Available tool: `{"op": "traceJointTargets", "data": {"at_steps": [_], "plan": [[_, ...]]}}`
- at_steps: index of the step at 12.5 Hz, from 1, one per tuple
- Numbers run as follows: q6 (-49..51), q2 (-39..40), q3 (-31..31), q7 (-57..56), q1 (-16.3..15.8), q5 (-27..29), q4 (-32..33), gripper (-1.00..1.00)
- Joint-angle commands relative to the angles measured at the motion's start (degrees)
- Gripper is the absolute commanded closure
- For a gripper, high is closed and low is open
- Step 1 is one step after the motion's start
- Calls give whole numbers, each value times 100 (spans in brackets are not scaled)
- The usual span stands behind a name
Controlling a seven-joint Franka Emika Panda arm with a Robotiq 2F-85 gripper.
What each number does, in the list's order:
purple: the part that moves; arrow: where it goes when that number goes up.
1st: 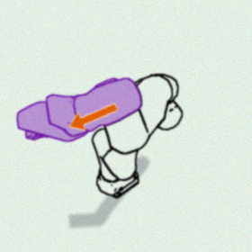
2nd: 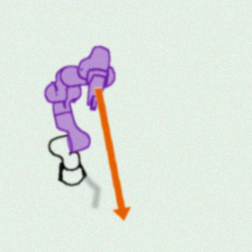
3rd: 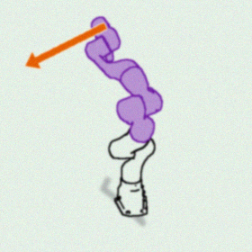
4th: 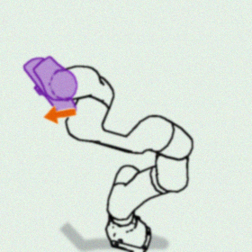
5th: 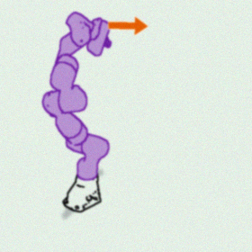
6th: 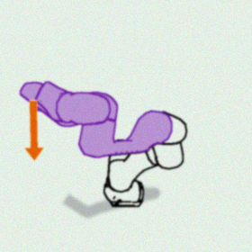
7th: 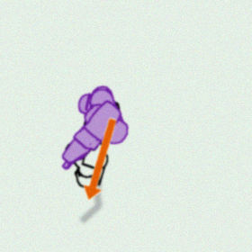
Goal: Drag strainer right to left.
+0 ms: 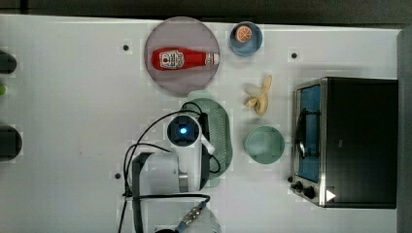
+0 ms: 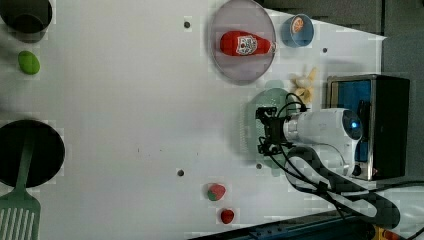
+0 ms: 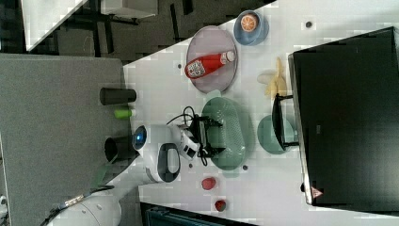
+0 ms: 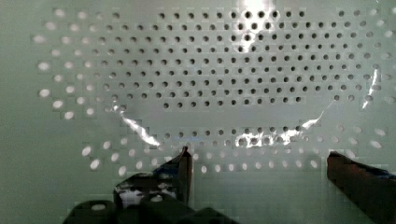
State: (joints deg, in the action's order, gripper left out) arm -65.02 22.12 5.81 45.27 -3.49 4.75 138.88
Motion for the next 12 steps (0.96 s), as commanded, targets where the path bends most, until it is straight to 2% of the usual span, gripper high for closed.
{"op": "traceJointTargets", "data": {"at_steps": [1,4,8,12], "plan": [[125,-36,82,237,-263,229,-122,-100],[211,-9,278,438,-531,467,-234,-100],[214,37,382,1509,-1047,477,-429,-100],[213,262,382,1883,-1547,482,-765,-100]]}}
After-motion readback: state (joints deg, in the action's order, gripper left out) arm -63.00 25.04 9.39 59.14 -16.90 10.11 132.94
